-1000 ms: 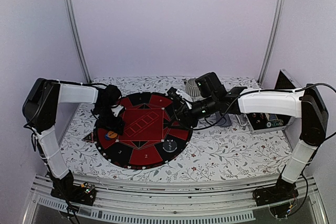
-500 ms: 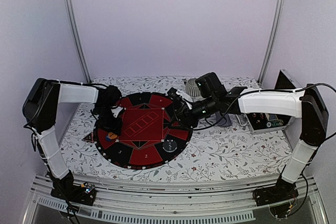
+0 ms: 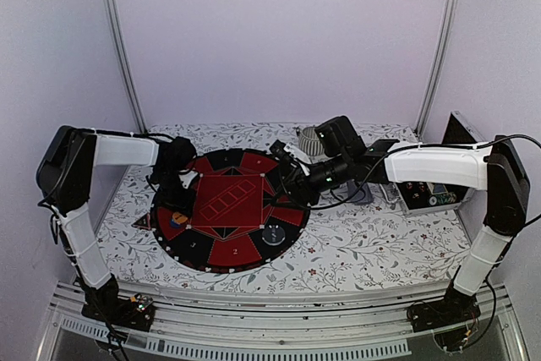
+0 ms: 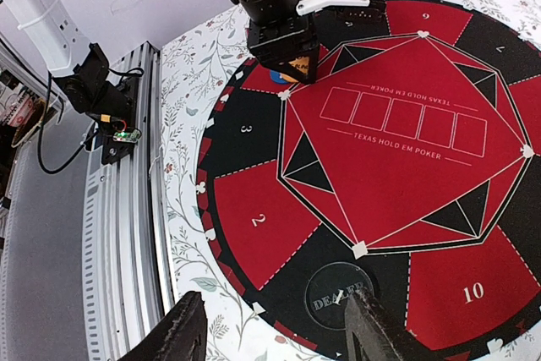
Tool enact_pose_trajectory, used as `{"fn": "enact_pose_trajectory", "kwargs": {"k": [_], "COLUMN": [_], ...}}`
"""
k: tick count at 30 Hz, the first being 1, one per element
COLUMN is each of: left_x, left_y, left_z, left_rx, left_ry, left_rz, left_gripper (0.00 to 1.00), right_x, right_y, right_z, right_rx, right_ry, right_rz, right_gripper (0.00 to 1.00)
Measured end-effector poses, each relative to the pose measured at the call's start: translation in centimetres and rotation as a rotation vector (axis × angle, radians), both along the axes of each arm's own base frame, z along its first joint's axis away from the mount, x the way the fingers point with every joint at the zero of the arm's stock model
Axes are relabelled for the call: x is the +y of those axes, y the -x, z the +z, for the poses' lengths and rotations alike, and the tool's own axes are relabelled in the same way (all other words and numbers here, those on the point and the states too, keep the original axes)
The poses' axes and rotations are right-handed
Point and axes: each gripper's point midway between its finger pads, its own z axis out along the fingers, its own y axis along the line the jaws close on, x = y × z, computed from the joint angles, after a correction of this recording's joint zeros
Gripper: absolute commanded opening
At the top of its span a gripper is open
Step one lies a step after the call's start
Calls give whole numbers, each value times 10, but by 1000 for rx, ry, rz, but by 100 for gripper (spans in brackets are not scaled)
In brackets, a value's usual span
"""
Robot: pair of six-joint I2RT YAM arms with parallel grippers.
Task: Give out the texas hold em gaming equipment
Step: Pick up the big blind button from position 4, then place the big blind button at position 7.
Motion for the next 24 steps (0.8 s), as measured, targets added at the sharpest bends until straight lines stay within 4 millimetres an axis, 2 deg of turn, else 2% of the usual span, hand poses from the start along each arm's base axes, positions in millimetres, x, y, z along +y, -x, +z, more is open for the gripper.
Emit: {"fn": "enact_pose_trajectory", "kwargs": {"k": [4,9,14,16,18,20,24], "left_x": [2,-4,-18,-29,-40,-50,-66], "left_y": [-6,-29,-77,-107,-136,-162,-196], "left_z": [6,27,72,91,100,96,65], "left_rx": [-20,-94,-237,-306,-358,-382,-374], "left_ry": [-17,-7,39,65,85,94,80], "left_rz": [3,7,19,22,23,24,17], "left_gripper": [29,28,26,26,26,26,26], "right_x": [0,0,-3,-4,-7,-9,-16], "right_y": [0,0,0,-1,-2,-3,-3], "right_z": [0,0,9,17,28,39,48], "right_rx": [0,0,-17,-35,-57,-82,-104], "right_ry": [0,0,-6,-16,-28,-41,-48], "right_rz": [0,0,-10,-20,-33,-48,-73], "right_gripper": [58,58,58,58,58,58,58]}}
